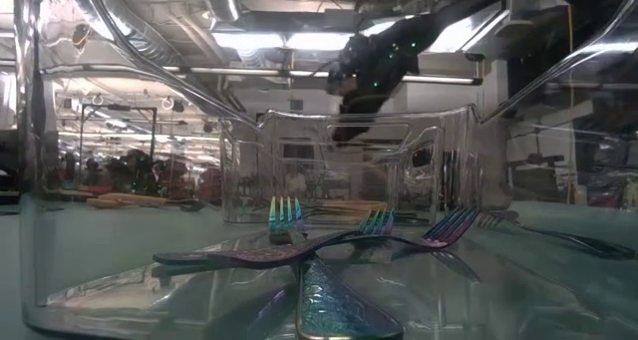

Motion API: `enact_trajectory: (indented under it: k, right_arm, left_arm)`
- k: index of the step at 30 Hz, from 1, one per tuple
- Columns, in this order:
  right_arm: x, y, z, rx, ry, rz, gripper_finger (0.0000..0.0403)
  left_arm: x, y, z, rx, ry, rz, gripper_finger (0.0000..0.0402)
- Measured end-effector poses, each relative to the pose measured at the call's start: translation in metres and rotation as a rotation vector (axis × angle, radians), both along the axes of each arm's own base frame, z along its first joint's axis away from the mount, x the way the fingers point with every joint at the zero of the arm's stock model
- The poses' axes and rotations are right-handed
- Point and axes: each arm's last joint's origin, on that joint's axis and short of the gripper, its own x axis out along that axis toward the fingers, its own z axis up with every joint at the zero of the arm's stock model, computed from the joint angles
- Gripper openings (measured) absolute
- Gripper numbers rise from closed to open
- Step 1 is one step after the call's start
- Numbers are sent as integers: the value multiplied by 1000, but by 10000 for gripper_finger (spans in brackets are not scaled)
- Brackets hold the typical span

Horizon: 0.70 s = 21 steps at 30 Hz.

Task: Sort silverware by color (type)
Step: Put the yellow fork into the top transparent bin

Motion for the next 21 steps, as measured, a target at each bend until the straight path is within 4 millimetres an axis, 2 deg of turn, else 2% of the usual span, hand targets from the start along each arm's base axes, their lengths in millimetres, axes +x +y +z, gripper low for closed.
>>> enact_trajectory:
  k: [12, 21]
  right_arm:
    - [4, -2, -25, 42, 72, -1, 5]
    - [6, -3, -30, 26, 88, -13, 5]
  left_arm:
    - [0, 0, 0, -2, 0, 4, 70]
    - [0, 0, 0, -2, 2, 4, 70]
